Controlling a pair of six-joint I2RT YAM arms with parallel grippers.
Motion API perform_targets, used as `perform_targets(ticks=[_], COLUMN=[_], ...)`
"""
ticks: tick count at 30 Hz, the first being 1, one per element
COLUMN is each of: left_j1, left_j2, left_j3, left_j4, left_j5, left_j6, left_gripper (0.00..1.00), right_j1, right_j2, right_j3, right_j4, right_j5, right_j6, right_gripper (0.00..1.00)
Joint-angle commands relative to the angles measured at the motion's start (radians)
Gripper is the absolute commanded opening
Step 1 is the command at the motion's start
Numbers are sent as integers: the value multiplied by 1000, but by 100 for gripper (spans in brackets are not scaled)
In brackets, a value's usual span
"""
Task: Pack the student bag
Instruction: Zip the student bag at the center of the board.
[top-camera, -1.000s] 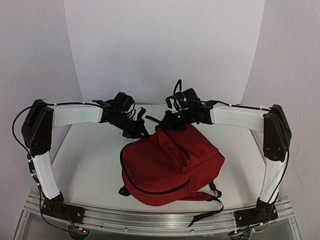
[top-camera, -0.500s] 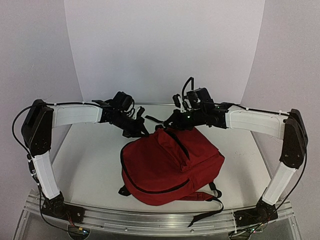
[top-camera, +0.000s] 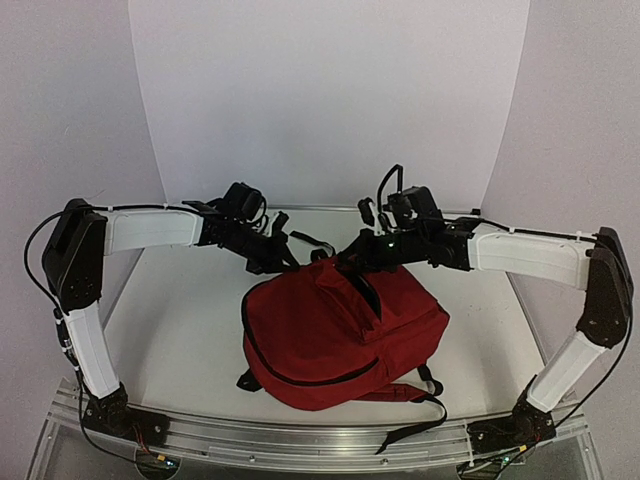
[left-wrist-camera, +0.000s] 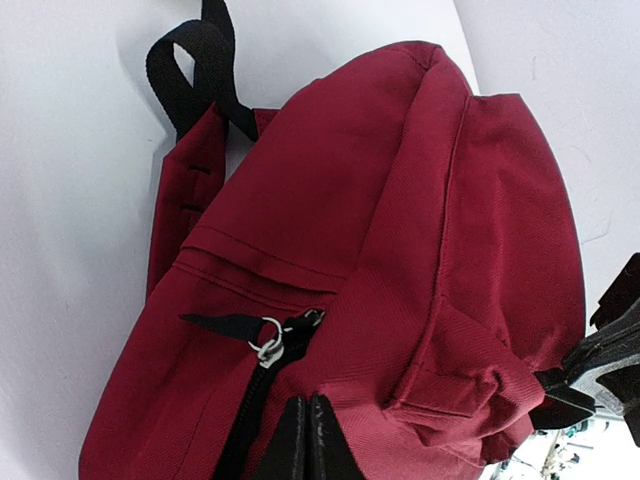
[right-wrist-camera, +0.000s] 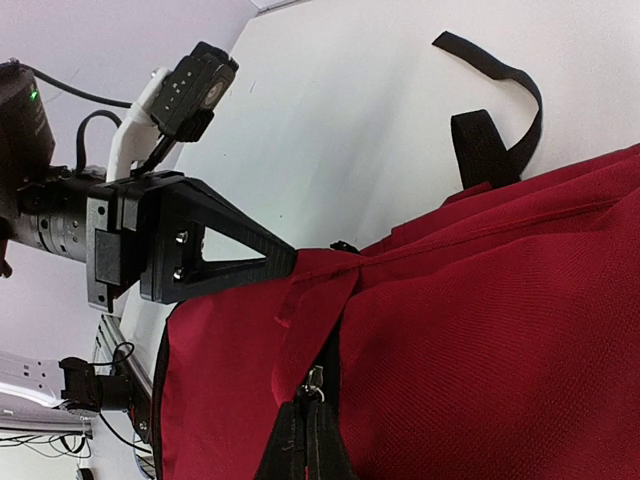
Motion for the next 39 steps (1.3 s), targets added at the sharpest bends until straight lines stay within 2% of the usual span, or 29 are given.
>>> perform_targets(ticks=[1,3,6,9,13,17,21,27,33,39], left_j1=[54,50,41,28,-14,-81,-110,-132,-132,-132], left_j2=[-32,-48,-95,-138,-155,-133,-89,-34,-6,-14], left_j3=[16,29,34,21,38,86,137,184,203,175], left_j4=[32,43,51,80,60,11,-26,-52,-75,-53], left_j5=[-29,3,15,31,12,-59,-94,-92,-94,-77], left_j6=[72,122,191,254,344,443,473,484,487,487], left_gripper=[21,37,52,61,67,69,68,59,46,45], right_j1=[1,1,1,1,1,2,1,1,1,2], right_j2=[-88,-87,-85,-81,-73,-70,-71,-70,-63,-54], right_j3=[-13,-10,-4,3,11,16,21,21,25,30], right_j4=[4,6,12,15,16,17,17,17,17,19], right_j5=[-9,-9,-9,-13,-16,-18,-21,-21,-22,-24], right_j6=[17,19,21,21,20,22,24,24,24,22], right_gripper=[0,0,0,0,0,0,0,0,0,0])
